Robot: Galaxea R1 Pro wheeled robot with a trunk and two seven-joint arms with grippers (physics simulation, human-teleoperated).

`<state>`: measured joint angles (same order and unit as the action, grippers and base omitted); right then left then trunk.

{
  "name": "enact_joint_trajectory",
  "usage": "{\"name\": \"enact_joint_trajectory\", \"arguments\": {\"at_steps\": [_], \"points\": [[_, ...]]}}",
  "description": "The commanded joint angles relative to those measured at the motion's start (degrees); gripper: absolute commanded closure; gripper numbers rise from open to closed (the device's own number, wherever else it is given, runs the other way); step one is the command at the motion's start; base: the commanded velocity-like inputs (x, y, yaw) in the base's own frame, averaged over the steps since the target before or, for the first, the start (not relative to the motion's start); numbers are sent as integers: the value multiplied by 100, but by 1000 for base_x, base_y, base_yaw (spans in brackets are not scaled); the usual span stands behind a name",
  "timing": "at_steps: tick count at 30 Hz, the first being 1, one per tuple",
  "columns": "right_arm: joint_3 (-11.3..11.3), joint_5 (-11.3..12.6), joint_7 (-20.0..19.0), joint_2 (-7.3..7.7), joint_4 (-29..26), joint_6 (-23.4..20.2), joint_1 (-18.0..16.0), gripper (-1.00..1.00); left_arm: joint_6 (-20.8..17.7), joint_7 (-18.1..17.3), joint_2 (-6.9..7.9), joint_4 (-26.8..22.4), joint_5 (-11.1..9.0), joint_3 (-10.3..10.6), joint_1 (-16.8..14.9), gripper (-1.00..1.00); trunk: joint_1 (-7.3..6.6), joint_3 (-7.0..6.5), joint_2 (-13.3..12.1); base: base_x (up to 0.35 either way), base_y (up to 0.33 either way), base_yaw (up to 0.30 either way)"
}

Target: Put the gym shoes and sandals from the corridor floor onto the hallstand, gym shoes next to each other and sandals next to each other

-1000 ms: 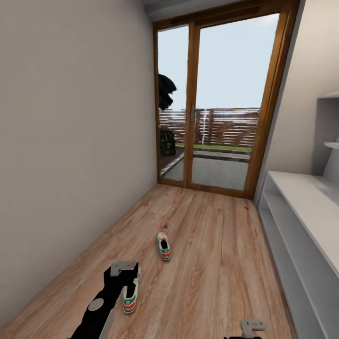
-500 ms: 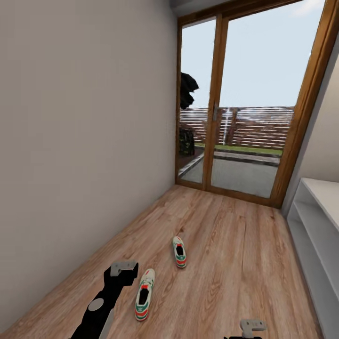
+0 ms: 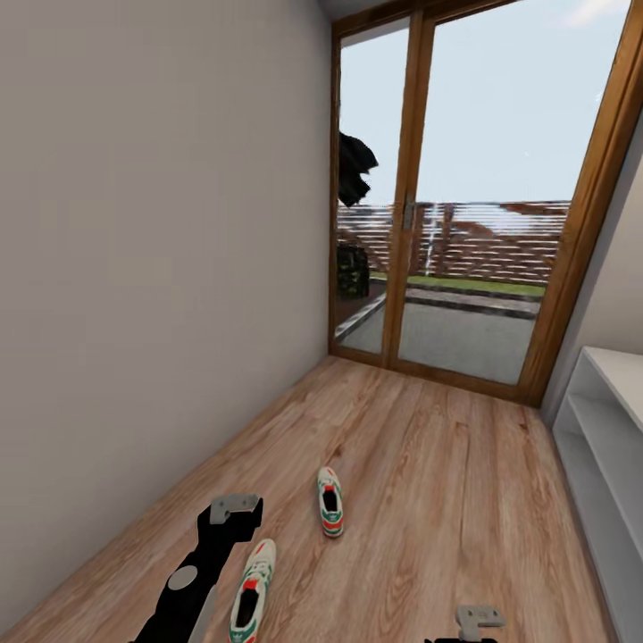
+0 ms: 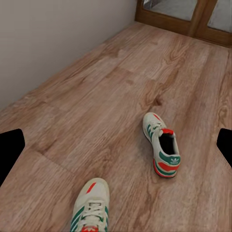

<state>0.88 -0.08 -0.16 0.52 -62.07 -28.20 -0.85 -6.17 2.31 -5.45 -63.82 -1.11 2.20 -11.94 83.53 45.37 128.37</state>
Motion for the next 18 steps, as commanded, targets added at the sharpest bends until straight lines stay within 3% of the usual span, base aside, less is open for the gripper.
{"name": "enact_joint_trajectory", "arguments": {"at_steps": [1, 18], "points": [[-1, -1, -2, 1, -7, -28, -2, -100, -33, 24, 1, -11, -12, 8, -2, -100, 2, 6, 3, 282, -222, 0], [-25, -9, 2, -14, 9, -28, -2, -100, -33, 24, 0, -16, -12, 8, -2, -100, 2, 6, 3, 265, -229, 0]]}}
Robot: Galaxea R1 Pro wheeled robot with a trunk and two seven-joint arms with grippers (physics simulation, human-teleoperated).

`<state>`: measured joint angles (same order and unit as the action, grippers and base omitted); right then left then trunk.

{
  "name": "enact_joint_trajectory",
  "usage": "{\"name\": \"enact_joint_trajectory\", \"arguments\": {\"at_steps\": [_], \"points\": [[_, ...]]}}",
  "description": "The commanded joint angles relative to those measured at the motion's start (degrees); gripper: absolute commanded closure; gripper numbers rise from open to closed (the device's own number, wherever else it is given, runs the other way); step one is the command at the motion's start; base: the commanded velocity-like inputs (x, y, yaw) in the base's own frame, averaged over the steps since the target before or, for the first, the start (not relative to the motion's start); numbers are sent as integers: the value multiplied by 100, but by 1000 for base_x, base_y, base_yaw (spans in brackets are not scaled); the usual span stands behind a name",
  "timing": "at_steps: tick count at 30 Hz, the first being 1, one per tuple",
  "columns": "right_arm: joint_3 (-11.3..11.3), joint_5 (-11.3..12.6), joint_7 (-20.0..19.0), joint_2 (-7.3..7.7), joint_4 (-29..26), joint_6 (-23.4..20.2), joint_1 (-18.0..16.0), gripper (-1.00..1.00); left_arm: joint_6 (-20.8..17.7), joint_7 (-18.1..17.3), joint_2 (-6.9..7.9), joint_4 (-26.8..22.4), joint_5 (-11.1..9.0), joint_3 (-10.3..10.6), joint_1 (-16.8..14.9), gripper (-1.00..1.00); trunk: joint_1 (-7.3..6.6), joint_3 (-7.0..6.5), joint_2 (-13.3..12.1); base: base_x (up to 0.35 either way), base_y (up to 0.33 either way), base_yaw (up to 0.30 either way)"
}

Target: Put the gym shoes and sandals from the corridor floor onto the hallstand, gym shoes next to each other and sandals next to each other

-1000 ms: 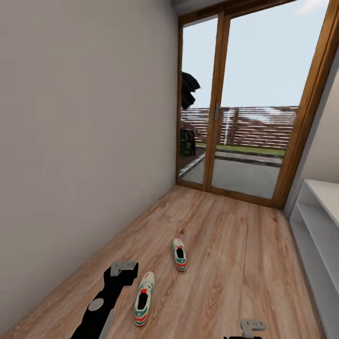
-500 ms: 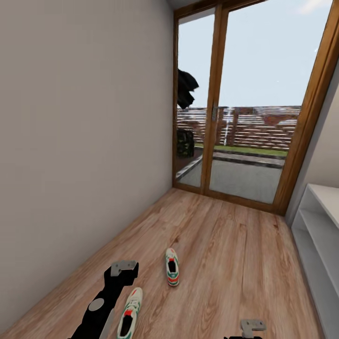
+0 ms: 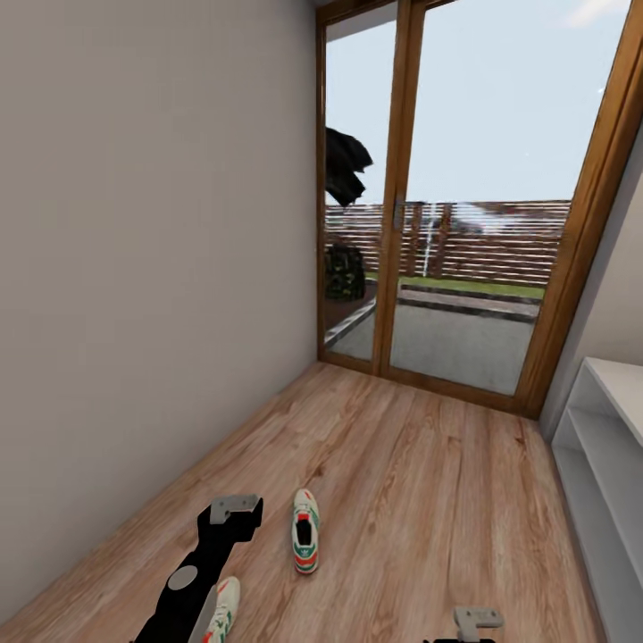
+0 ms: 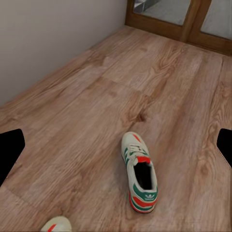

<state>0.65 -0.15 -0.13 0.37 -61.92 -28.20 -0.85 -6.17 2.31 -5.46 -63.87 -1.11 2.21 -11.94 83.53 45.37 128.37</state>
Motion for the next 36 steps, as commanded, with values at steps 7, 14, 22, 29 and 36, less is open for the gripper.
{"name": "enact_joint_trajectory", "arguments": {"at_steps": [7, 14, 22, 29, 36], "points": [[5, -5, -5, 7, 14, -28, -2, -100, -34, 24, 1, -11, -12, 8, -2, -100, 2, 6, 3, 136, -122, 0], [18, 20, -45, 10, 7, -27, -2, -100, -34, 24, 1, -12, -9, 8, -2, -100, 2, 6, 3, 7, -6, 0], [11, 18, -43, 4, 3, -28, -2, -100, -34, 24, 1, -12, -10, 8, -2, -100, 2, 6, 3, 0, 0, 0], [10, 11, -17, -18, 17, -15, -2, -100, -34, 24, 1, -3, -7, 8, -2, -100, 2, 6, 3, 0, 0, 0], [7, 37, -2, -22, 21, -20, -2, -100, -35, 31, 17, -7, 2, -19, -2, -100, 2, 6, 3, 0, 0, 0]]}}
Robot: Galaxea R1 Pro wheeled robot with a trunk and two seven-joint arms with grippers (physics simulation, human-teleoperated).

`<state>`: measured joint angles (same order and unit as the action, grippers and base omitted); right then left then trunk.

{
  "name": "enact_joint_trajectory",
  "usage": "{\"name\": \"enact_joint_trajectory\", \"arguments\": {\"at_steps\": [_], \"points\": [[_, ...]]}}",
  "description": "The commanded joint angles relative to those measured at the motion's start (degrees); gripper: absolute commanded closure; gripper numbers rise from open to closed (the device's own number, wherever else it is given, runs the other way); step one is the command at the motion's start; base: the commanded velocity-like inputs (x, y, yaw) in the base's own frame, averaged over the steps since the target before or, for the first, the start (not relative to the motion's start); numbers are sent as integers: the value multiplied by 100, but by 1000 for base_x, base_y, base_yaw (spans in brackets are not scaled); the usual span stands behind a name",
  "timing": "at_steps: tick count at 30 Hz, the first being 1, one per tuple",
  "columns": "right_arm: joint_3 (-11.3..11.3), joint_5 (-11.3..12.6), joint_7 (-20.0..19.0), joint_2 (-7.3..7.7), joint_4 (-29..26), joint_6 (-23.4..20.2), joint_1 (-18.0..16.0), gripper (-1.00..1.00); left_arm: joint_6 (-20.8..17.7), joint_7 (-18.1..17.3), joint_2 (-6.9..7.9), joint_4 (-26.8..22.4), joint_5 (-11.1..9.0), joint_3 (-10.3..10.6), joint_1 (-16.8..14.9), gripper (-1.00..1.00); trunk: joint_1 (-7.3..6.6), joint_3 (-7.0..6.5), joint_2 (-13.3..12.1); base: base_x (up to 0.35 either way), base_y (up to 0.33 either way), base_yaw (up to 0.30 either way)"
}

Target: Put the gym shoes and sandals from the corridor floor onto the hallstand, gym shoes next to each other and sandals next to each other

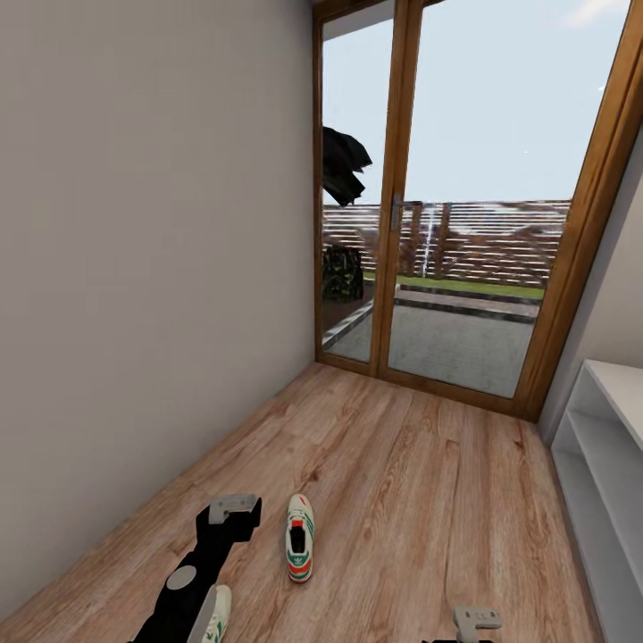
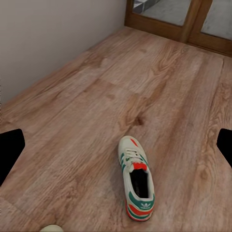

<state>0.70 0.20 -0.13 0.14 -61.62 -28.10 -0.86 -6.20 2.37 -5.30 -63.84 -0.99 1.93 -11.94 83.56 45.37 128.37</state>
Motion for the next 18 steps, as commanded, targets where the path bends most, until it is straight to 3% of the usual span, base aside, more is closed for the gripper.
{"name": "enact_joint_trajectory", "arguments": {"at_steps": [1, 6, 11, 18], "points": [[-1, 3, 0, -1, -12, -32, -4, -100, -31, 25, 3, -8, -10, 7, -2, -100, -1, 6, 3, 0, 0, 0], [-7, 6, 14, -5, -63, -60, -21, -100, -30, 27, 55, 0, -2, 2, 4, -100, -1, 6, 3, 0, 0, 0], [-9, 7, 16, -9, -492, -103, -47, -100, -28, 24, 258, 5, 10, 1, 6, -100, -1, 6, 3, 0, 0, 0], [-21, -17, -3, 1, -793, -110, -54, -100, -22, 19, 365, 3, 32, 0, 7, -100, -1, 6, 3, -81, 17, 0]]}}
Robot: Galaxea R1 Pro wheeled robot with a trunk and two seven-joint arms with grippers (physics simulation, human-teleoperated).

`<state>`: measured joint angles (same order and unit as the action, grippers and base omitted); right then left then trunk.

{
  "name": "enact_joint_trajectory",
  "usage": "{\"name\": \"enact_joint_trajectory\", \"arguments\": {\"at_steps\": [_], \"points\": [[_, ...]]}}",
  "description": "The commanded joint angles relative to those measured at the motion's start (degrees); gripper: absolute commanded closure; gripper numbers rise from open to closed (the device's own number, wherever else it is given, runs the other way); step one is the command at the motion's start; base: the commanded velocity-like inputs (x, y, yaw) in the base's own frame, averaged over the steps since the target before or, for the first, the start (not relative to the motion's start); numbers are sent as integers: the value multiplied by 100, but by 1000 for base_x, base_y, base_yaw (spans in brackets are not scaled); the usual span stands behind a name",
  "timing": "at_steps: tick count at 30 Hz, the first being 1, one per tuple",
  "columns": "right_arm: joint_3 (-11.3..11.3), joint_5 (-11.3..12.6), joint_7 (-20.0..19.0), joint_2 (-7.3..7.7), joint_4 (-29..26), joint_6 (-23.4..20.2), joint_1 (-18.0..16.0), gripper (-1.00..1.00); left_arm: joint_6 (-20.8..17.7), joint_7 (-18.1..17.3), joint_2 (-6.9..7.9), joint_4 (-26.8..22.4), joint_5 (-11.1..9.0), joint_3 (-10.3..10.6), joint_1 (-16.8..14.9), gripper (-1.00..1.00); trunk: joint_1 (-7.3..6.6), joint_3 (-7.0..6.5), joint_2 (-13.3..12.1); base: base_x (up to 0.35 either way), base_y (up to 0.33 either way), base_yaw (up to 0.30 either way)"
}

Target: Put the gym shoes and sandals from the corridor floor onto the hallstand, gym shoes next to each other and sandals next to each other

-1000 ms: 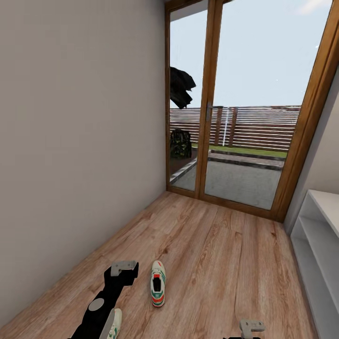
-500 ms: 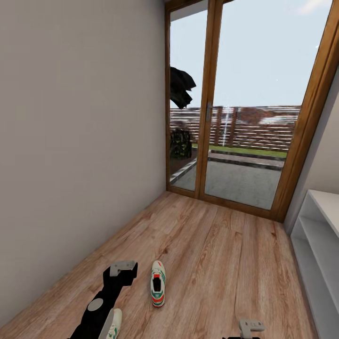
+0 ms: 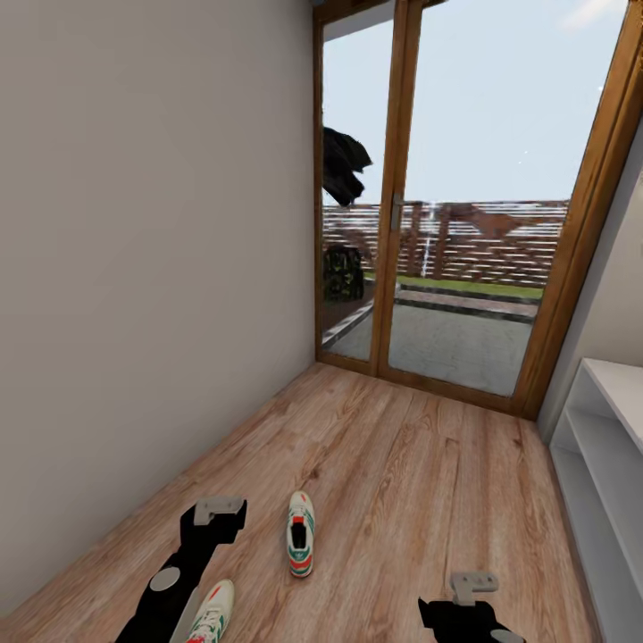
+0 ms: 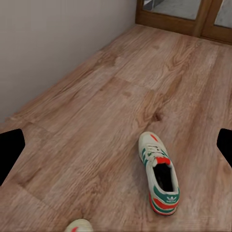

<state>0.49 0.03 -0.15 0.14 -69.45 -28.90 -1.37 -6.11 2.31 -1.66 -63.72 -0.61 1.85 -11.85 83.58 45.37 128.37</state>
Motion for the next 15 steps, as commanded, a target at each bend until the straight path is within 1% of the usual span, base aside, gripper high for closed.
{"name": "enact_joint_trajectory", "arguments": {"at_steps": [1, 10, 12, 15], "points": [[3, 0, -2, 1, -19, -32, -2, -100, -31, 24, 3, -9, -5, 9, -2, -100, -3, 6, 3, -234, 66, 0], [17, 6, -16, 9, -58, -32, 1, -100, -30, 24, 8, -9, -1, 17, -2, -100, -3, 6, 3, -284, 85, 0], [19, 8, -24, 13, -59, -33, 1, -100, -30, 24, 8, -9, -2, 17, -2, -100, -3, 6, 3, -189, 44, 0], [26, 12, -33, 19, -59, -30, 0, -100, -29, 24, 8, -9, -6, 17, -2, -100, -3, 6, 3, -88, 21, 0]]}}
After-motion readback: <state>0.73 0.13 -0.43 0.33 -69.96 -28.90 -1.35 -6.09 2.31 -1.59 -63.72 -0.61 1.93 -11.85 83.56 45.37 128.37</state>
